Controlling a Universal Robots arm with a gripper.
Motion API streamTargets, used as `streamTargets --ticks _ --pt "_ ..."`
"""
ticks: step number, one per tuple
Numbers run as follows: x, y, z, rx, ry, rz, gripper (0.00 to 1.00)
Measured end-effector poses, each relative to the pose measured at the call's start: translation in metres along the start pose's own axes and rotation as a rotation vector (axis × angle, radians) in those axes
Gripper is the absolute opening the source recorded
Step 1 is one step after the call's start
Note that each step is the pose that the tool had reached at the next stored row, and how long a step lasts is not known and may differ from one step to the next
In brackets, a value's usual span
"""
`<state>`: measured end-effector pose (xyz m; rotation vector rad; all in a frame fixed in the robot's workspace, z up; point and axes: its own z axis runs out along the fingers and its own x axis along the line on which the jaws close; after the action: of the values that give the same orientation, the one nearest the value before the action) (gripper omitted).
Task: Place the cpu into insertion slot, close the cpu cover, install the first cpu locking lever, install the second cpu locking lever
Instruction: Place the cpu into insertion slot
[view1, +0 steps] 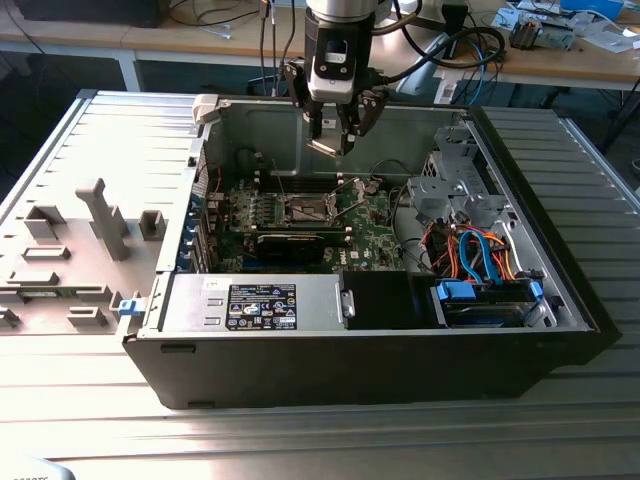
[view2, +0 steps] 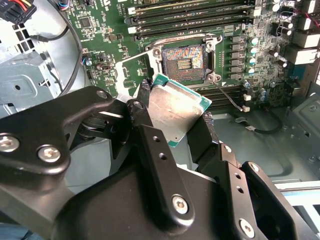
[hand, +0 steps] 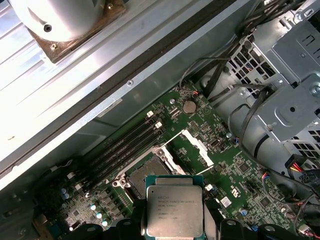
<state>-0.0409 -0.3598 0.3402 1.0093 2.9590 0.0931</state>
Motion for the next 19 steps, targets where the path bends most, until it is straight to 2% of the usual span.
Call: streamTargets --ticks 19 --pt "0.0000 0.0000 0.0006 0.0007 -0.0017 0.018 0.54"
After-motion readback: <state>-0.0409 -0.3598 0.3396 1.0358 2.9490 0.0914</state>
